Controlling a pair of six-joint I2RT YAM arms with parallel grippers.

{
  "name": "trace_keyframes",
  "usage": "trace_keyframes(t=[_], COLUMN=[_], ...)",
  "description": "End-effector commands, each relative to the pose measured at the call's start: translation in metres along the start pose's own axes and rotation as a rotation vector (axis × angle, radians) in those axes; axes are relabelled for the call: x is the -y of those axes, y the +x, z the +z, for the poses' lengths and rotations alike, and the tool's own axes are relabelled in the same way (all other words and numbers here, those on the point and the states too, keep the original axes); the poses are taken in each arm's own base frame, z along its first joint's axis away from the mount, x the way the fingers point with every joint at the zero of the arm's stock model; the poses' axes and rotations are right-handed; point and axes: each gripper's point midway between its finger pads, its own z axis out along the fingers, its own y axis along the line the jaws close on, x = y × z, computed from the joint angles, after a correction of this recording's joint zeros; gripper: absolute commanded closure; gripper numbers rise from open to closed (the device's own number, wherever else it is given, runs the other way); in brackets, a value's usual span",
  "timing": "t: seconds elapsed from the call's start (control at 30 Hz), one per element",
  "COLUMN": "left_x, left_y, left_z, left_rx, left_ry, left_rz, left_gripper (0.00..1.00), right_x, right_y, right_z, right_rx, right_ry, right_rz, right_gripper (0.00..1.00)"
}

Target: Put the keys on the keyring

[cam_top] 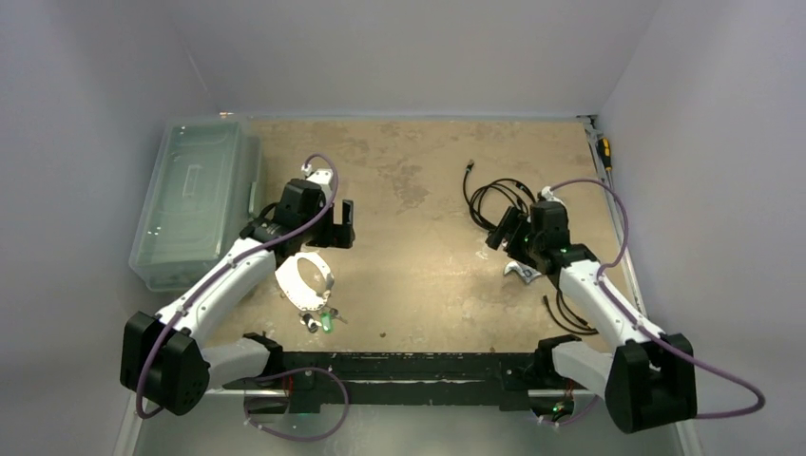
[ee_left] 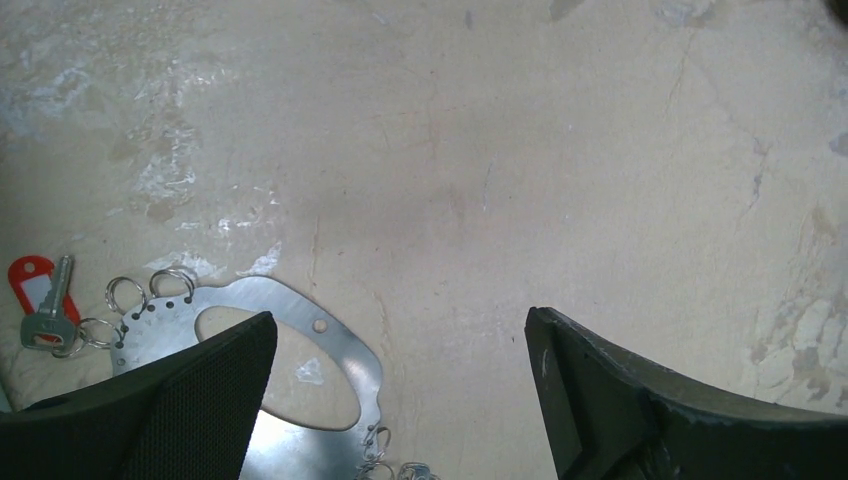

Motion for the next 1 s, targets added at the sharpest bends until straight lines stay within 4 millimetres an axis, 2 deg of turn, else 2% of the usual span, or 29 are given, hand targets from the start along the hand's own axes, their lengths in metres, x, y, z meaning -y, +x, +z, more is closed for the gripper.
trace_keyframes(t=[0.0, 0.1, 0.17, 0.23, 0.33, 0.5, 0.63, 0.67, 0.8, 0.87, 0.97], left_x=[0.015, 0.014, 0.010, 0.004, -0.002, -0.020, -0.043, -0.046, -0.058, -0.060, -0.065], left_y=[-0.021, -0.022, -0.024, -0.025, -0.030, -0.041, -0.051, -0.053, -0.059, -0.062, -0.065], left_z=[-0.008, -0.010, -0.011, -0.012, -0.016, -0.027, -0.043, -0.047, -0.061, -0.067, -0.075], left_rx=[0.058, 0.064, 0.072, 0.079, 0.094, 0.131, 0.175, 0.185, 0.226, 0.246, 0.268], left_ry=[0.044, 0.038, 0.014, -0.018, -0.057, -0.170, -0.309, -0.330, -0.401, -0.418, -0.447], left_rz=[0.034, 0.036, 0.033, 0.029, 0.022, -0.004, -0.044, -0.056, -0.085, -0.092, -0.102], left_gripper=[0.07, 0.08, 0.10, 0.11, 0.15, 0.20, 0.20, 0.20, 0.20, 0.20, 0.20], right_x=[0.003, 0.002, -0.005, -0.017, -0.048, -0.127, -0.193, -0.206, -0.271, -0.295, -0.320], right_y=[-0.001, 0.000, 0.002, 0.002, 0.008, 0.038, 0.073, 0.086, 0.140, 0.165, 0.197], right_z=[0.014, 0.025, 0.030, 0.033, 0.032, 0.028, 0.025, 0.029, 0.023, 0.020, 0.016], right_rx=[-0.011, -0.029, -0.058, -0.073, -0.079, -0.111, -0.163, -0.194, -0.270, -0.308, -0.375], right_ry=[0.034, 0.034, 0.006, -0.012, -0.031, -0.176, -0.315, -0.335, -0.458, -0.517, -0.599], right_rz=[0.001, -0.013, -0.030, -0.062, -0.147, -0.274, -0.344, -0.359, -0.448, -0.486, -0.490], right_gripper=[0.20, 0.28, 0.33, 0.34, 0.33, 0.31, 0.31, 0.31, 0.32, 0.32, 0.35])
